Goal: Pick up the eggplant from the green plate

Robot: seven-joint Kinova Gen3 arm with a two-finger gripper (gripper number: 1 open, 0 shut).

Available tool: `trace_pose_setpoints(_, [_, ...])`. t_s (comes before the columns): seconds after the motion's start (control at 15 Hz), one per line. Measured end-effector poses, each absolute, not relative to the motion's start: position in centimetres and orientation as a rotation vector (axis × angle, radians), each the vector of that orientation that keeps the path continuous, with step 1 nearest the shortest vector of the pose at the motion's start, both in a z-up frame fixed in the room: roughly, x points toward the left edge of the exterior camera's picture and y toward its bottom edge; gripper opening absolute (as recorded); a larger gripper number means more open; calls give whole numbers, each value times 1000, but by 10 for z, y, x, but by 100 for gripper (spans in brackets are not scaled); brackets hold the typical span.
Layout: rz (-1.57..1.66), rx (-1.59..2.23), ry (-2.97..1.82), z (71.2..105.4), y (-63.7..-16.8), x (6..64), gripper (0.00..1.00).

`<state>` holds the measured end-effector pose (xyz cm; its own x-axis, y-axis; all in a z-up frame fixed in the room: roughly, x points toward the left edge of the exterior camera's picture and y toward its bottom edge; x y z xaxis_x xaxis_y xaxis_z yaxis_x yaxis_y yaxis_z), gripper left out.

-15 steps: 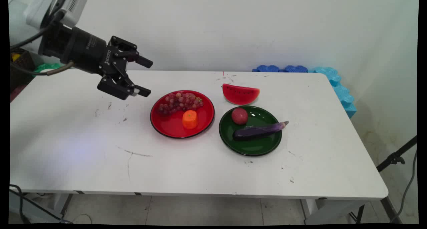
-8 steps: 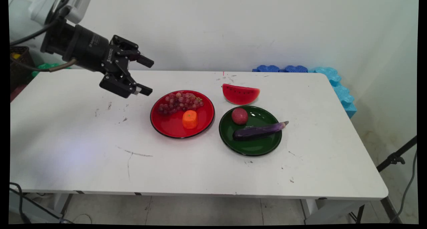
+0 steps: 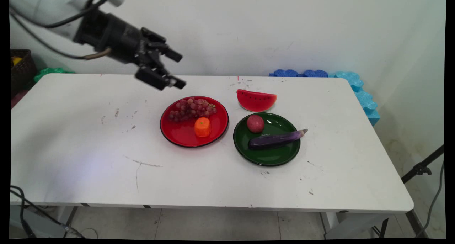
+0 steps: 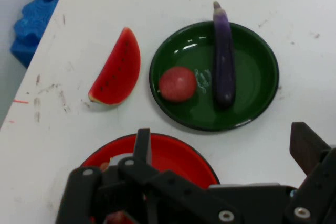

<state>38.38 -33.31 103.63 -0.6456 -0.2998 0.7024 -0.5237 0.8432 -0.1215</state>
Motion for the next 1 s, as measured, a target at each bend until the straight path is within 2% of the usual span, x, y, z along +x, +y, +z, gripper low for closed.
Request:
trace_pose_setpoints(0.47, [384, 681, -2355, 1014, -386, 308, 100])
trace_pose_setpoints(1.0, [270, 720, -2449, 948, -433, 225, 100])
